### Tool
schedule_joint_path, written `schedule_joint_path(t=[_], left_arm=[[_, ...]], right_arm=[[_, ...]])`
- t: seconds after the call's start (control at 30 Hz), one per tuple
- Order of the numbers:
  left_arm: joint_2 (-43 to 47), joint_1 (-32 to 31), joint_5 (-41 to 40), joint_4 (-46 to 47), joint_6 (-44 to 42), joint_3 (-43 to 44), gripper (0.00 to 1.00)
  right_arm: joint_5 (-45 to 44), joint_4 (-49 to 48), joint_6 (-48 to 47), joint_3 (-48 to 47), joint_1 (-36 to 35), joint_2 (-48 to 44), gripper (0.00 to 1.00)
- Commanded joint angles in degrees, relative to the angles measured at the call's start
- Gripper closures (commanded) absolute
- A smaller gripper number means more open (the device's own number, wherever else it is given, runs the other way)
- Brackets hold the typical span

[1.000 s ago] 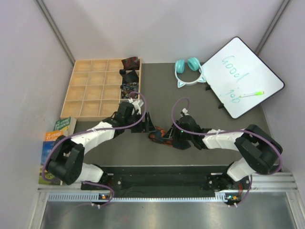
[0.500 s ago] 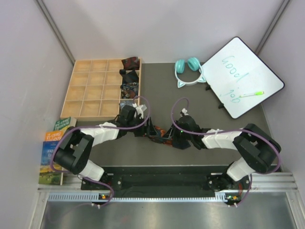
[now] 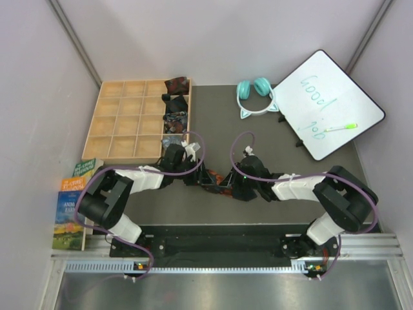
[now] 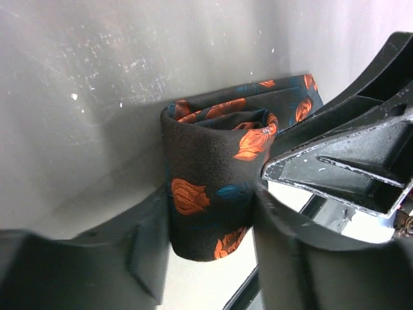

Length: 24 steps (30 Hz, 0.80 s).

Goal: Roll the ties
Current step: Roll the tie at the center of the board.

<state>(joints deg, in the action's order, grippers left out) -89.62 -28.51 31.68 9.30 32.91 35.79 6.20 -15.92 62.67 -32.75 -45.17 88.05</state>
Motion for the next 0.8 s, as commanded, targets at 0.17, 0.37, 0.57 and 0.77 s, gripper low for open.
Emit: schedule_joint_path(t=[0.17, 0.37, 0.57, 0.77], left_arm=[[1.3, -2.4, -10.1, -9.1, -1.5, 4.6, 0.79], [1.9, -6.1, -25.0, -27.3, -3.7, 12.7, 0.85], [1.3, -10.9, -38.5, -36.5, -4.3, 19.4, 0.85], [-2.9, -17.0, -50.5, -45.9, -4.1, 27.8, 0.86]], right_arm=[[-1.2, 0.5, -0.7, -1.2, -0.4, 0.6, 0.73], [-5.8, 5.8, -2.1, 0.1, -0.3, -8.0, 0.72], [-11.5, 14.1, -4.0, 4.0, 1.3, -20.7, 0.71], [-18.3, 23.6, -5.0, 11.3, 3.3, -37.1, 0.68]])
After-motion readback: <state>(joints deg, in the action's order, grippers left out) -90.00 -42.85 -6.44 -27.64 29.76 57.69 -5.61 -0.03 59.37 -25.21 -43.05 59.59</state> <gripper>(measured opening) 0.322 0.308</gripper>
